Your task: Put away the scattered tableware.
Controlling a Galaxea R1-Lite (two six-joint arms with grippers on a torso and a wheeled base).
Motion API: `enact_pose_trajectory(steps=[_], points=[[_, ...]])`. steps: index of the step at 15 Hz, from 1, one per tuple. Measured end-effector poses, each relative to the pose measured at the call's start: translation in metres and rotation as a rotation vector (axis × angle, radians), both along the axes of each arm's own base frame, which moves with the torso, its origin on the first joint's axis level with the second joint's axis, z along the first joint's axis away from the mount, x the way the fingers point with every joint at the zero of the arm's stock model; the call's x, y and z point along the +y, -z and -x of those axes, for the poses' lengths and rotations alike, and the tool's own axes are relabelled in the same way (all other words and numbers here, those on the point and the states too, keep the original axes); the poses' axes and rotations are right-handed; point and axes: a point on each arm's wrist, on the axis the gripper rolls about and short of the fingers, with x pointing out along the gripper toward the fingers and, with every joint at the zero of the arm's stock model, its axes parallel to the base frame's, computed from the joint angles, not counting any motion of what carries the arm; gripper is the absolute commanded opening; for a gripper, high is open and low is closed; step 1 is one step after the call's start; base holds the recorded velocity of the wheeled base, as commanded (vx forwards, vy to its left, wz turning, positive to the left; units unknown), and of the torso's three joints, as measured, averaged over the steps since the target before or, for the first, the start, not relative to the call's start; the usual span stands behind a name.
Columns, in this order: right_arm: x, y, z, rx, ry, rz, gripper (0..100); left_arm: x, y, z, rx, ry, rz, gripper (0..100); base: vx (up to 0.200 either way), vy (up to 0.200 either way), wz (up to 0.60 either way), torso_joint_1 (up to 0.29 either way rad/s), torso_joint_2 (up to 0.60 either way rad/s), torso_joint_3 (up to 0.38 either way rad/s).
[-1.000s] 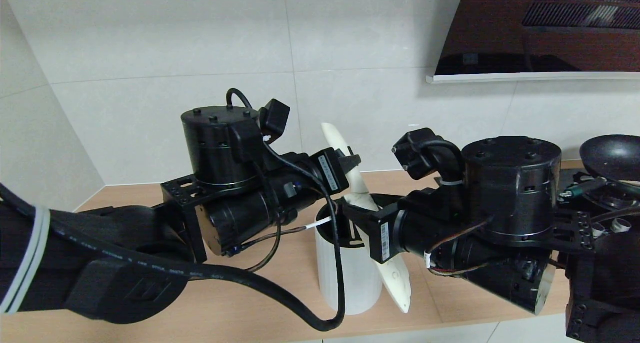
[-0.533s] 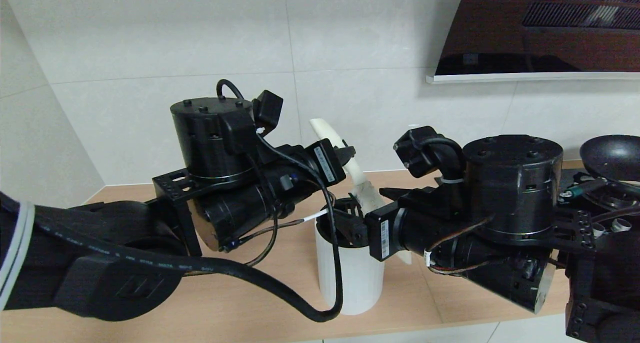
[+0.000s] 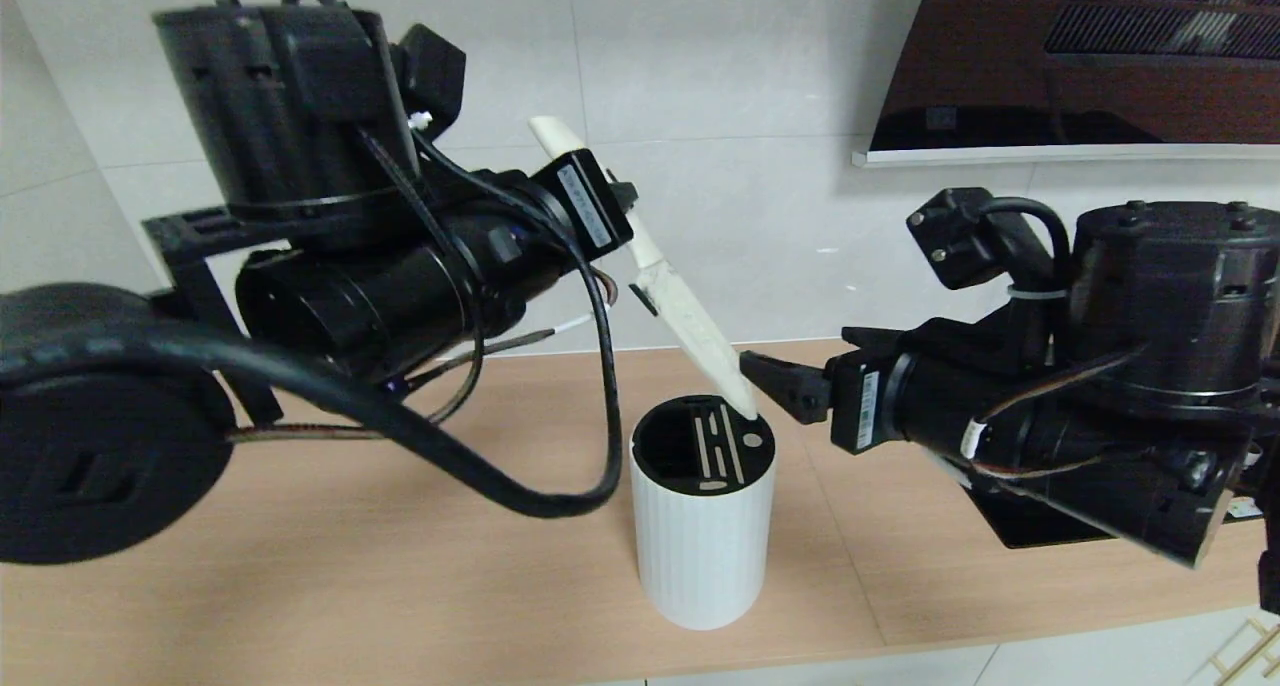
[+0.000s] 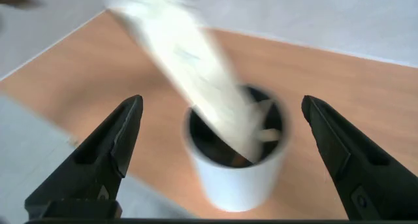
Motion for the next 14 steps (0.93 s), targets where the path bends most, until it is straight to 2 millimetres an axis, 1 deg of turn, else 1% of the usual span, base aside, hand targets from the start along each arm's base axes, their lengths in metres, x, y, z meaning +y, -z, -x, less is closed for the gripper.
enact_pose_trajectory(steps=[1,2,3,4,9,11,14], points=[[-0.009,-0.004,0.000,0.001,0.022,0.001,100,0.002,-0.010,0.000,-0.004,-0.066,-0.049,0,0.000,0.000,0.00,0.000,0.00,0.000],[-0.013,-0.007,0.000,-0.007,0.031,-0.005,100,0.004,-0.016,0.001,-0.002,-0.137,-0.087,0,0.000,0.000,0.00,0.000,0.00,0.000],[-0.016,-0.010,0.001,-0.014,0.037,-0.011,100,0.004,-0.021,0.002,-0.004,-0.191,-0.107,0,0.000,0.000,0.00,0.000,0.00,0.000],[-0.019,-0.011,0.001,-0.018,0.046,-0.015,100,0.002,-0.021,0.003,-0.002,-0.239,-0.115,0,0.000,0.000,0.00,0.000,0.00,0.000],[-0.021,-0.010,-0.002,-0.016,0.061,-0.012,100,-0.022,0.000,0.008,0.023,-0.267,-0.223,0,0.000,0.000,0.00,0.000,0.00,0.000],[-0.021,-0.010,-0.003,-0.014,0.062,-0.010,100,-0.032,0.010,0.005,0.036,-0.266,-0.256,0,0.000,0.000,0.00,0.000,0.00,0.000],[-0.020,-0.007,-0.005,-0.007,0.063,-0.004,100,-0.040,0.021,0.000,0.047,-0.265,-0.278,0,0.000,0.000,0.00,0.000,0.00,0.000]])
